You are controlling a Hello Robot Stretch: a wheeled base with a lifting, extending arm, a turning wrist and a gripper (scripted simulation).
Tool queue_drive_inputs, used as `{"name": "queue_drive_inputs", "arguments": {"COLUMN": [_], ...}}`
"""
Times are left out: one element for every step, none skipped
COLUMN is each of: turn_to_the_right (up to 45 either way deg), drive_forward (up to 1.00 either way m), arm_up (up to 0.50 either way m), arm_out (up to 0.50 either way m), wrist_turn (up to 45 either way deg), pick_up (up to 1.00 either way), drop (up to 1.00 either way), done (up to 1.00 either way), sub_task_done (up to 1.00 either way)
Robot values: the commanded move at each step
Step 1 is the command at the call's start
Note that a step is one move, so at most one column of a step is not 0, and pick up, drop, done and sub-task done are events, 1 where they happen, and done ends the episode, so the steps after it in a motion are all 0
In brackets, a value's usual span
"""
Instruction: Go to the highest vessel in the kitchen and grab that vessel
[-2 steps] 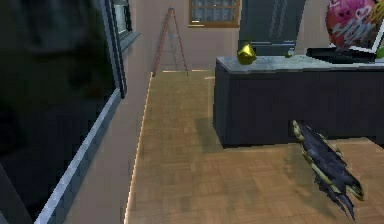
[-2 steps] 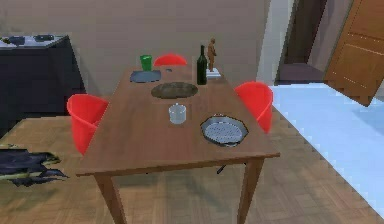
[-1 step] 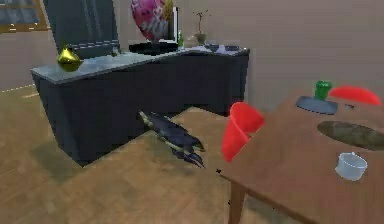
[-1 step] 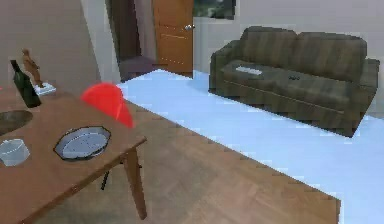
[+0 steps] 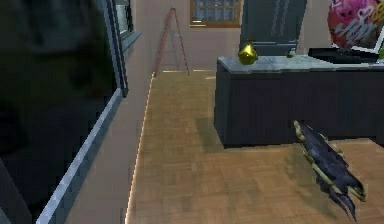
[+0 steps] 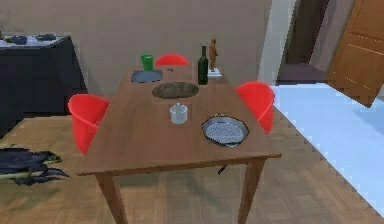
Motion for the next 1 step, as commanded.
{"name": "queue_drive_inputs", "arguments": {"turn_to_the_right": [45.0], "drive_forward": [0.00], "arm_up": [0.00], "arm_out": [0.00], "wrist_turn": [0.0], "pick_up": [0.00], "drop": [0.00], "done": [0.00], "sub_task_done": [0.00]}}
